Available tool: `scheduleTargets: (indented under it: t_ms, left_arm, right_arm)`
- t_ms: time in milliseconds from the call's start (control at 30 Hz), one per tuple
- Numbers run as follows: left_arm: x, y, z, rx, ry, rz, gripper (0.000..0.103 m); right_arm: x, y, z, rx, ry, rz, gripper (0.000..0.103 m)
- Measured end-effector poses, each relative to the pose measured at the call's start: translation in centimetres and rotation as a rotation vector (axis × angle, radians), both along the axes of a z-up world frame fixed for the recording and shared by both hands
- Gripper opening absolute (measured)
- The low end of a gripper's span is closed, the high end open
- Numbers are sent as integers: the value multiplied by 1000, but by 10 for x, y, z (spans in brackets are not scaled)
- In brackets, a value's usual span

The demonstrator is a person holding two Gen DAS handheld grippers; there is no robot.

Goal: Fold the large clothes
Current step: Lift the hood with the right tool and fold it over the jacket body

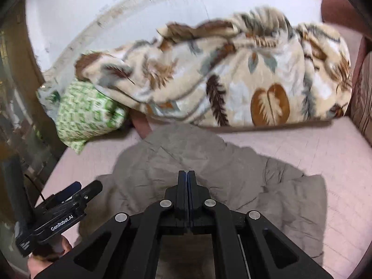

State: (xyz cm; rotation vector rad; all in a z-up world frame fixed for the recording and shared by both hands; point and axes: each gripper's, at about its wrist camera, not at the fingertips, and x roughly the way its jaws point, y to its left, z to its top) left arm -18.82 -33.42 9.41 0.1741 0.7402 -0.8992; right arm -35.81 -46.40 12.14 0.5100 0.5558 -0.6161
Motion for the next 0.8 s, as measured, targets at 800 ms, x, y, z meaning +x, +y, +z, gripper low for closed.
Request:
scheduleTargets:
  t_ms: [800]
  left_arm:
    - [-24,53,-41,86,-20,12,82]
  right_arm:
    - [-72,12,-68,138,9,29,8]
